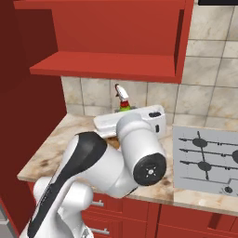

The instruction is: Grab the spray bottle from the cabinet, then place it next to the cutting board for sanitizing. Then grab the dish brush from the countertop next to the sink and place it next to the cutting board.

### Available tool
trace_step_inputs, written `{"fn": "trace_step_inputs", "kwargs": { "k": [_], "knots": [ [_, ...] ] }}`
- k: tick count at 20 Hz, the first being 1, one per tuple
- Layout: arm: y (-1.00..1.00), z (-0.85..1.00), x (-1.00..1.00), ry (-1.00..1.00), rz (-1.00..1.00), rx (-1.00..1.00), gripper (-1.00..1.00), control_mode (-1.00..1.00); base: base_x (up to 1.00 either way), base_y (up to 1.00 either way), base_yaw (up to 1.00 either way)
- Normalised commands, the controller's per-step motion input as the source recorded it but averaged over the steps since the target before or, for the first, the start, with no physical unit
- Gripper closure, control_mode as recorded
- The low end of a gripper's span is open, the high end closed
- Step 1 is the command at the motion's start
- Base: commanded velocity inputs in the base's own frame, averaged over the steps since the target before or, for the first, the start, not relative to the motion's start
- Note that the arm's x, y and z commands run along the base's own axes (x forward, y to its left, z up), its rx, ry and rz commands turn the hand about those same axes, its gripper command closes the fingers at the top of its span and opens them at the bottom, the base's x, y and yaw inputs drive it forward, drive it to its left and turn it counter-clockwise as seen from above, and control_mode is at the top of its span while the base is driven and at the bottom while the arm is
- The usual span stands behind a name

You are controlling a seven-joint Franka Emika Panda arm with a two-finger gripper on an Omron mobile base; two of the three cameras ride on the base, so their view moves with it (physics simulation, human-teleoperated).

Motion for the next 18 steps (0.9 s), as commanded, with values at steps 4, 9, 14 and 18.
{"fn": "trace_step_inputs", "kwargs": {
  "k": [4,9,14,18],
  "knots": [
    [0.00,-0.65,0.32,0.02,0.20,0.00,1.00,-1.00,0.00,0.00,0.00],
    [-0.09,-0.55,0.24,0.06,0.26,0.01,1.00,-1.00,0.00,0.00,0.00],
    [-0.10,-0.46,0.18,0.08,0.33,0.02,1.00,-1.00,0.00,0.00,0.00],
    [0.00,-0.39,0.34,0.03,0.26,0.00,1.00,-1.00,0.00,0.00,0.00]
  ]
}}
